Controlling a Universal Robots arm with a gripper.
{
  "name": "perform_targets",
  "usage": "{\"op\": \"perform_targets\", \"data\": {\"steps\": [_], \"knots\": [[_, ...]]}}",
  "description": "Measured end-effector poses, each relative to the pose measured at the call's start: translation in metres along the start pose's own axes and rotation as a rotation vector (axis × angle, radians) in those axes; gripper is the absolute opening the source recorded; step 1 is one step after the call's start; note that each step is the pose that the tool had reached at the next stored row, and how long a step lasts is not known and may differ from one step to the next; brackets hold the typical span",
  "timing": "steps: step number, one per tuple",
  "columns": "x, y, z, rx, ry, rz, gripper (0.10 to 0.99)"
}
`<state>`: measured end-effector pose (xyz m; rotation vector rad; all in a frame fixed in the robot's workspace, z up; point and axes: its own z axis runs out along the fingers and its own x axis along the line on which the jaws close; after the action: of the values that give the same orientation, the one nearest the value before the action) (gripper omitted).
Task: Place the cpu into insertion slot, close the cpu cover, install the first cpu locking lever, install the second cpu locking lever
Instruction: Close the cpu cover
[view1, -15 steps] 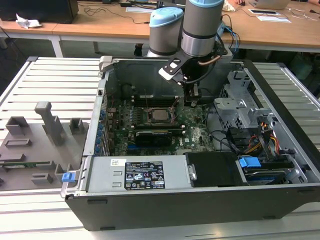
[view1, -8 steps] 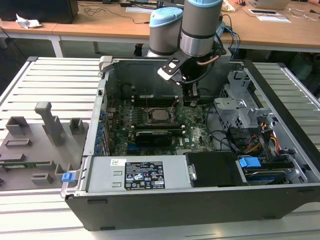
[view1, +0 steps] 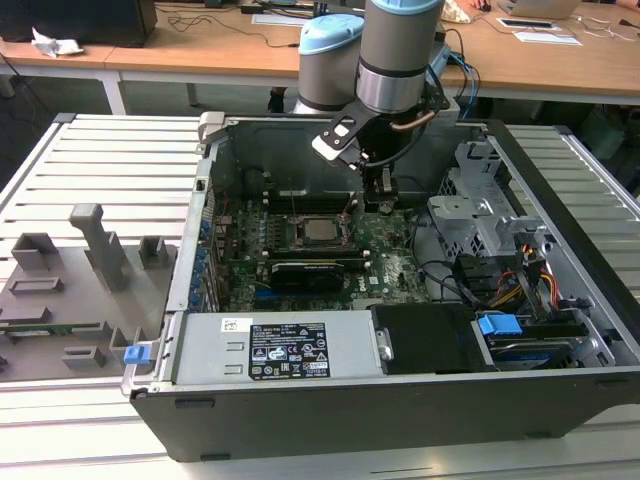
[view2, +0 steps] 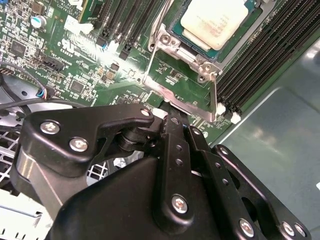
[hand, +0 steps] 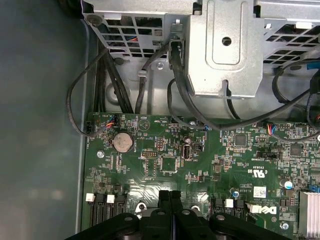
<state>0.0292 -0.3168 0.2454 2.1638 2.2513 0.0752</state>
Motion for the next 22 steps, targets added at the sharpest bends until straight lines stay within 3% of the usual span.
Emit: {"op": "perform_targets", "data": {"steps": [22], "knots": [[0.0006, -0.0151, -0.0007, 0.000, 0.0001, 0.000, 0.106]]}}
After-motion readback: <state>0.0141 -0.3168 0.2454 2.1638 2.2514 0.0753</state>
